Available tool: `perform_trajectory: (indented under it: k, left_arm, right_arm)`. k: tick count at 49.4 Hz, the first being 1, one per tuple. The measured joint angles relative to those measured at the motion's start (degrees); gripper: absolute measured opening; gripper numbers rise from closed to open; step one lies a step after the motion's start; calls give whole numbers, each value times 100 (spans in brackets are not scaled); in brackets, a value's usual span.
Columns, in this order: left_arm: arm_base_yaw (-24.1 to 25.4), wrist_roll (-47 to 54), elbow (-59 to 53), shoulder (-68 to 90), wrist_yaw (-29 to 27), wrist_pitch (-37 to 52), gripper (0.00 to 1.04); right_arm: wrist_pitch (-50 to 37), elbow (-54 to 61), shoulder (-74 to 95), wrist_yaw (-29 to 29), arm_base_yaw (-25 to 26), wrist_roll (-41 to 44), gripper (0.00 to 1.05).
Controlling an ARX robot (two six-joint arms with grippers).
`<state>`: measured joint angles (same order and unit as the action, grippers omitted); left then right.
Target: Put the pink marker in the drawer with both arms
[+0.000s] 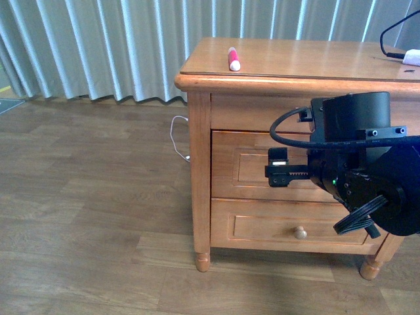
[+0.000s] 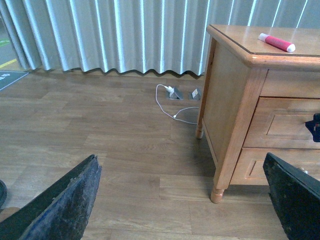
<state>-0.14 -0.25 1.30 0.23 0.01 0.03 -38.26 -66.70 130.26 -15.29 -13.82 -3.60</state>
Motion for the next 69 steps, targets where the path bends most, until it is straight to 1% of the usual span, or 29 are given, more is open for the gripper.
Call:
perform_trajectory:
  k: [21, 22, 23, 29, 32, 38, 43, 45, 61, 69]
  left_arm:
    - [0, 0, 2, 0, 0, 0, 99]
    - [0, 0, 0, 0, 0, 0, 98]
    - [0, 0, 0, 0, 0, 0, 99]
    - [0, 0, 2, 0, 0, 0, 99]
    - [0, 0, 2, 0, 0, 0, 98]
    - [0, 0, 2, 0, 0, 0, 99]
    - [0, 0, 2, 0, 0, 0, 99]
    - [0, 0, 2, 0, 0, 0, 99]
    - [0, 0, 0, 0, 0, 0, 99]
    - [0, 0, 2, 0, 0, 0, 99]
  right_arm:
    - [-66, -22, 177, 92, 153, 76, 95]
    - [-66, -22, 177, 90, 153, 81, 93]
    - [-66, -22, 177, 85, 153, 87, 88]
    - [-66, -22, 177, 81, 153, 90, 72]
    - [-66, -22, 177, 81, 153, 98, 61]
    - [-46, -22, 177, 81, 153, 103, 45]
    - [0, -28, 177, 57, 164, 127, 27]
    - [13, -31, 177, 57, 164, 127, 25]
    - [87, 46, 94, 120, 168, 66, 24]
    - [-216, 632, -186, 297, 166, -37, 24]
